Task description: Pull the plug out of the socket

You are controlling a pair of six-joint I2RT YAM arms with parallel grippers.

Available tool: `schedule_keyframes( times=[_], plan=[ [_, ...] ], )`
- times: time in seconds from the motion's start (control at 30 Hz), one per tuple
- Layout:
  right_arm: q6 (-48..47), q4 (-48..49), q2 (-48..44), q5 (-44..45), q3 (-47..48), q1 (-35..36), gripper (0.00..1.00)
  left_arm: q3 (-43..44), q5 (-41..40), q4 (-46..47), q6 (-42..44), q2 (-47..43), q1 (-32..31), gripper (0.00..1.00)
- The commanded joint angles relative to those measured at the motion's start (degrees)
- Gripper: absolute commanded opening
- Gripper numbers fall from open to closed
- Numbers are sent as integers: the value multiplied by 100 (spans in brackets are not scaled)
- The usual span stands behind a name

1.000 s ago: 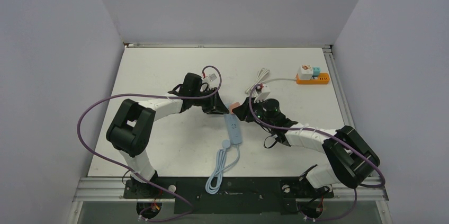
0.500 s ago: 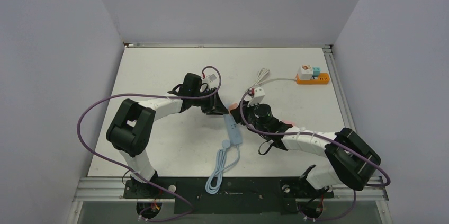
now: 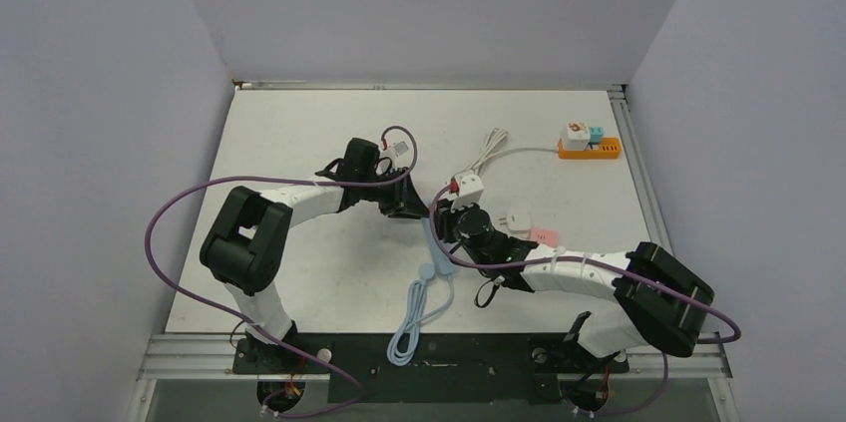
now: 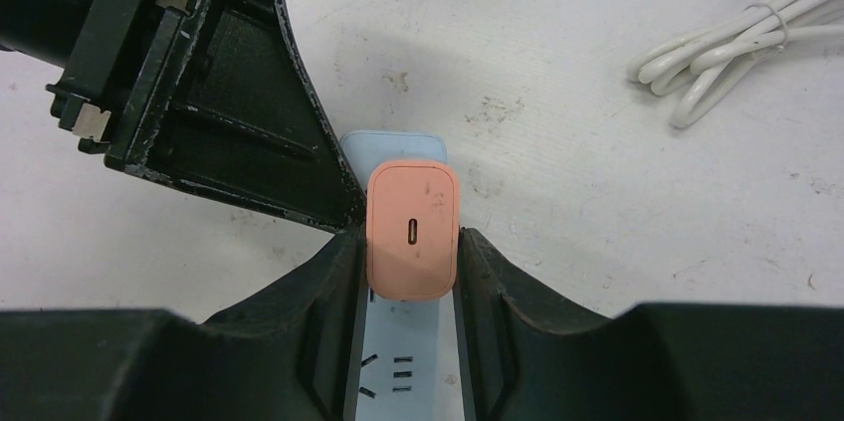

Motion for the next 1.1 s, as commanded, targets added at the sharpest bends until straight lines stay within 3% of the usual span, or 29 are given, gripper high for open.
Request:
schedule_keyframes(
  times=[0.0,0.23,0.47,0.67,1.07],
  plan=[
    [-203,102,-76,417,261,161,5,128,-449,-127,211,61,91,0],
    [137,235,-234,-159,102,-179,5,121,-457,-140,211,76,89,0],
    [958,706,-332,-1632,-292,-1318,5,128,-458,-145,221,96,86,0],
    [1388,1039,-180,-2460,-429,-1846,5,136,-450,-149,224,112,86,0],
    [1537,1193,-89,-2737,-489,-2075,5,132,-449,-148,224,121,86,0]
  ],
)
